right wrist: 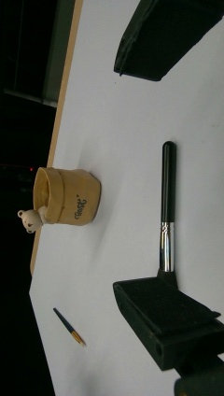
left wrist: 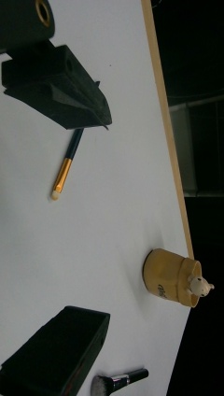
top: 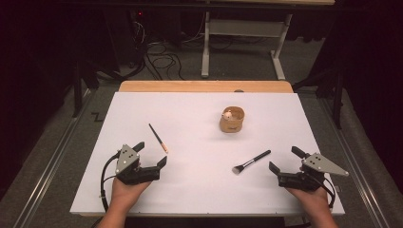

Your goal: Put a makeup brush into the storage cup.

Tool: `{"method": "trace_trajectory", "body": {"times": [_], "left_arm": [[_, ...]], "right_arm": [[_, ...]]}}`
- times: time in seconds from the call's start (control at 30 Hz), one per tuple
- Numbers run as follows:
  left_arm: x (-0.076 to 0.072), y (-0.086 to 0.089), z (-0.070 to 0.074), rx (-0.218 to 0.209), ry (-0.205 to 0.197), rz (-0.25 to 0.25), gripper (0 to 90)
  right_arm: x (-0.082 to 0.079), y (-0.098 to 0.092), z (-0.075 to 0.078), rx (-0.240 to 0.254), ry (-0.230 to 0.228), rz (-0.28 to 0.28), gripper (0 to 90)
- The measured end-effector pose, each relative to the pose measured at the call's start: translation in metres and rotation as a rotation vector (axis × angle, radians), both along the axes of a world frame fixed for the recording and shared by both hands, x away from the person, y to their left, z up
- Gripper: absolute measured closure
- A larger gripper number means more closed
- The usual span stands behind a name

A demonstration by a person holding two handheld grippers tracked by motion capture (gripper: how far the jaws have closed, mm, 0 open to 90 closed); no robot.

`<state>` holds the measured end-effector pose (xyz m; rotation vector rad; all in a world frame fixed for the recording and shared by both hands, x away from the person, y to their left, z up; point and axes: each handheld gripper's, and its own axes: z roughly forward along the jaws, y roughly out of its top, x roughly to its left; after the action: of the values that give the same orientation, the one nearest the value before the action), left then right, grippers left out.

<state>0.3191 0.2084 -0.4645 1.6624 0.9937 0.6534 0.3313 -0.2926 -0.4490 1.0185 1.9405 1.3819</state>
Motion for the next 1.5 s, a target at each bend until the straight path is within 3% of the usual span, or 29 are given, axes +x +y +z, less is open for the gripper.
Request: {"method": "trace_trajectory", "body": {"times": [0.37,0.63,0.77,0.93,1.07,1.5], "left_arm": [[-0.0002,-0.0008,-0.0006,-0.002,0.009,0.0,6.8],[-0.0004,-0.0017,0.0005,0.006,-0.005,0.012,6.7],[-0.0001,0.0005,0.0009,-0.016,0.006,0.017,6.7],[-0.0017,-0.0008,0.0023,-0.005,-0.011,0.016,6.6],[-0.0008,-0.0044,0.0014,0.027,-0.015,0.013,6.6],[0.0021,-0.0041,0.0012,0.053,0.031,0.027,3.9]], "right_arm": [[-0.0017,0.0002,0.0011,0.014,-0.004,-0.007,0.3],[-0.003,0.0038,0.0003,-0.008,-0.003,0.009,0.3],[-0.003,0.0031,0.0007,-0.003,-0.005,0.004,0.3],[-0.0041,0.0032,-0.0005,-0.01,0.002,0.008,0.3],[-0.0039,0.0039,-0.0015,-0.013,0.005,0.015,0.3],[-0.0041,0.0042,-0.0028,-0.022,0.003,0.009,0.4]]}}
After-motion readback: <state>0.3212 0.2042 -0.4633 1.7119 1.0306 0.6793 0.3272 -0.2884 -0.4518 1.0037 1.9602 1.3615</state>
